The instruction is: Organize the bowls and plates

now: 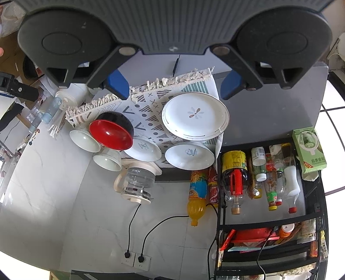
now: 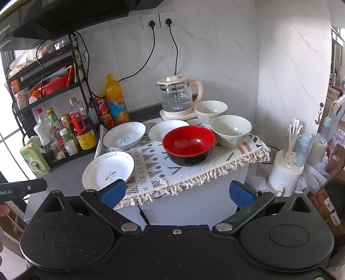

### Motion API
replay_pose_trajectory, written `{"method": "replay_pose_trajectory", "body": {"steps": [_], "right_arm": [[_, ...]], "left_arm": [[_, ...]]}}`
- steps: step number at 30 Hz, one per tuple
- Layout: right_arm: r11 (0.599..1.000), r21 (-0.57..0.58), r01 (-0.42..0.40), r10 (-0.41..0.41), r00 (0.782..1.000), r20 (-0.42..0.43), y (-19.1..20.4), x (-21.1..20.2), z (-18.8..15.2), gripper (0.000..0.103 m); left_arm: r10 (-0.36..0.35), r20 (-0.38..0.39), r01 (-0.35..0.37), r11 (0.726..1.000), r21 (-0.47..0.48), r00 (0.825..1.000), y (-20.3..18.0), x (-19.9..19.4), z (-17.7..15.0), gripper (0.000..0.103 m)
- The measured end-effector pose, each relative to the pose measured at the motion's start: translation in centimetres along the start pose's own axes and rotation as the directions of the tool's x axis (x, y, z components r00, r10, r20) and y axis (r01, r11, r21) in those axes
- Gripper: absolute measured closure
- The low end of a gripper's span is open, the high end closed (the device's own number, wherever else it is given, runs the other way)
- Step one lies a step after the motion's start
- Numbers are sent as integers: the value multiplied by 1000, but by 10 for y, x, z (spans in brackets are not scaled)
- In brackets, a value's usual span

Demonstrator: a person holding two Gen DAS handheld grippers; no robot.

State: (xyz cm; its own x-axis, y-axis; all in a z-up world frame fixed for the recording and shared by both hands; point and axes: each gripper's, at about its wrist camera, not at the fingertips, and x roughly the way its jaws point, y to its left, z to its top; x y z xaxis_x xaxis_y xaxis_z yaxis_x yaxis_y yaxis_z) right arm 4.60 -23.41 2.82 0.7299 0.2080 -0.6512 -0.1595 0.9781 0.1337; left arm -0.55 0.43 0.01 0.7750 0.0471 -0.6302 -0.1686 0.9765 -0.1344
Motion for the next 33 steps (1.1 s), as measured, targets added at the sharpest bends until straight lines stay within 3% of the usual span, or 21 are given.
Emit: {"method": "replay_pose_trajectory", "body": {"steps": [33], "right_arm": [[1000, -5, -17, 17, 1000, -3, -4, -2, -3, 0]], "left_arm": [[17, -4, -17, 1000, 1, 1000, -4, -4, -8, 13]]}}
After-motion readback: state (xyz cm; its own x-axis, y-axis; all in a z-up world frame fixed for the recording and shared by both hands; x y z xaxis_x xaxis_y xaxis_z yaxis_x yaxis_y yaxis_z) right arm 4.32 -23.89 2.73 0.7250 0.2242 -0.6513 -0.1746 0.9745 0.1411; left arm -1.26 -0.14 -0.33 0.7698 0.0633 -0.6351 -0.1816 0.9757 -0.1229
